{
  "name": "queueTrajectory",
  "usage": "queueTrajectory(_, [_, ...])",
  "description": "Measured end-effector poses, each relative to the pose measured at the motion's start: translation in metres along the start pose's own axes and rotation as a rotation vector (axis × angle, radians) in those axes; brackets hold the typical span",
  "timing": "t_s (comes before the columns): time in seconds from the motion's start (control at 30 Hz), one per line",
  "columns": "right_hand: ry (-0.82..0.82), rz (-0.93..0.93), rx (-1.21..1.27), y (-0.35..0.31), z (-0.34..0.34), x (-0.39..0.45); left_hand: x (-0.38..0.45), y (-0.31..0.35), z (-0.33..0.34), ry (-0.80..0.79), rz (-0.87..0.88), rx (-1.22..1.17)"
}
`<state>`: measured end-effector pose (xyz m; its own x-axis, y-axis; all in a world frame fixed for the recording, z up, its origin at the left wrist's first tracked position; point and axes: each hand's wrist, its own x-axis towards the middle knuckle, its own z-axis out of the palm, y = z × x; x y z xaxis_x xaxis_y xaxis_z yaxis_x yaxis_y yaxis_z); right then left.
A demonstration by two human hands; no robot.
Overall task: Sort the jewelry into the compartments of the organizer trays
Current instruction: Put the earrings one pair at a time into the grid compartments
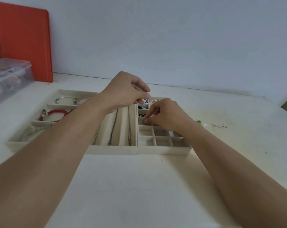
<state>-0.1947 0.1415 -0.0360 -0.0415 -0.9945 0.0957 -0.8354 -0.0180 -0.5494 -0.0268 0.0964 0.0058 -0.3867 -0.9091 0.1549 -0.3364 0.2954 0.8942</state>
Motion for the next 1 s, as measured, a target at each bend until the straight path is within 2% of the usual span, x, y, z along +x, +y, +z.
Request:
queueTrajectory(0.2, [-0.008,0.04,-0.064,-0.004,0.001,-0.004,0.0,0.0,0.0,0.008,0.011,-0.001])
queueTrajectory(0.4, [-0.058,-0.003,-0.143,-0.008,-0.016,-0.012,0.0,0.0,0.0,0.019,0.013,0.001])
queueTrajectory(0.67, [-0.101,-0.03,-0.301,-0.013,0.0,-0.018,-0.001,0.001,-0.001,0.019,0.012,-0.009])
queueTrajectory(0.83, [-0.139,-0.036,-0.238,-0.014,-0.001,-0.019,0.0,0.001,-0.002,0.026,0.014,-0.007])
queueTrajectory(1.0, [-0.105,-0.052,-0.168,-0.009,-0.003,-0.018,0.001,-0.001,-0.001,0.011,-0.001,-0.007])
